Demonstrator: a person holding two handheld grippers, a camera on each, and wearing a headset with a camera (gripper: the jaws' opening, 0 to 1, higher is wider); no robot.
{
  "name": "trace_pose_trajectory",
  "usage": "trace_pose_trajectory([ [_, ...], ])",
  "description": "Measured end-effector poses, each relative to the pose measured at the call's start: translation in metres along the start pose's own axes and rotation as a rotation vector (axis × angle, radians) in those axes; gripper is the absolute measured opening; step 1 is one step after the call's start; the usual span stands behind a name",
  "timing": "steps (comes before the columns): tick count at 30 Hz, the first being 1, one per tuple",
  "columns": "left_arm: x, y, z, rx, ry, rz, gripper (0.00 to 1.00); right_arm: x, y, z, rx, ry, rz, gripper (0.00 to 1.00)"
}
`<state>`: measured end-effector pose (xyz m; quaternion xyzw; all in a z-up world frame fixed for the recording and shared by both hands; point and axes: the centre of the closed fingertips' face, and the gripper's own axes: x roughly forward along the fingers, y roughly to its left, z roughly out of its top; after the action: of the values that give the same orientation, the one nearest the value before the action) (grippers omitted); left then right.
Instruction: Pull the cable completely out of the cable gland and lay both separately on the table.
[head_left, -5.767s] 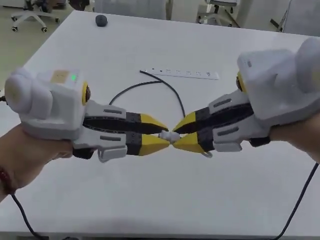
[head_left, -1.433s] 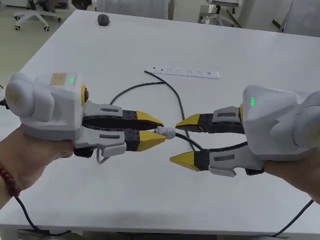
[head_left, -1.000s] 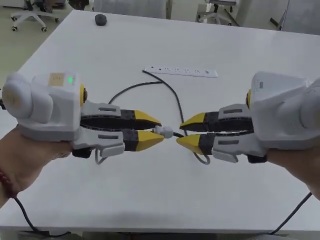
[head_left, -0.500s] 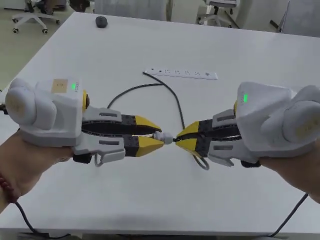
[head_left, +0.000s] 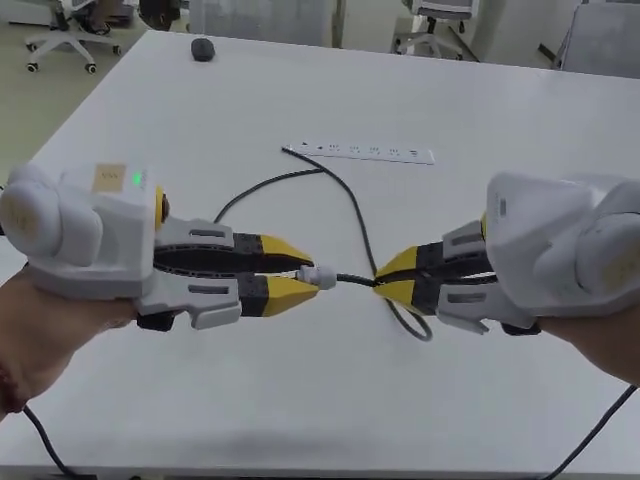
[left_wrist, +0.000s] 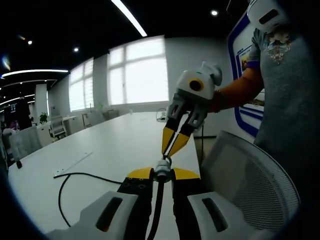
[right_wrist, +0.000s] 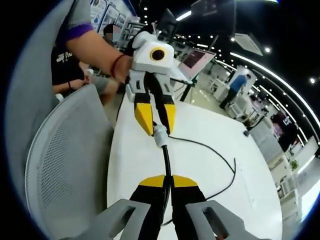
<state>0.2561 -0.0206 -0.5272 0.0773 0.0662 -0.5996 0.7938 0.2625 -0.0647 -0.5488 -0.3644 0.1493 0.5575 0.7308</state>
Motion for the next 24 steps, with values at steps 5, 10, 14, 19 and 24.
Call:
trace_pose_trajectory([
  [5,-0.001,0.000,-0.001,-0.002,0.004,0.000,0.14,-0.003,-0.003,-0.009,0.019,0.015,0.005,0.00],
  [10,-0.004,0.003,-0.002,-0.002,0.007,0.007,0.14,-0.005,-0.006,-0.019,0.032,0.037,0.000,0.00],
  [14,-0.006,0.004,-0.004,-0.001,0.012,0.011,0.14,-0.006,-0.007,-0.031,0.041,0.068,0.004,0.00],
  [19,-0.010,0.004,-0.005,0.001,0.016,0.016,0.14,-0.008,-0.009,-0.047,0.053,0.104,0.000,0.00],
  [24,-0.012,0.003,-0.006,0.003,0.023,0.017,0.14,-0.011,-0.010,-0.060,0.077,0.130,0.000,0.00],
])
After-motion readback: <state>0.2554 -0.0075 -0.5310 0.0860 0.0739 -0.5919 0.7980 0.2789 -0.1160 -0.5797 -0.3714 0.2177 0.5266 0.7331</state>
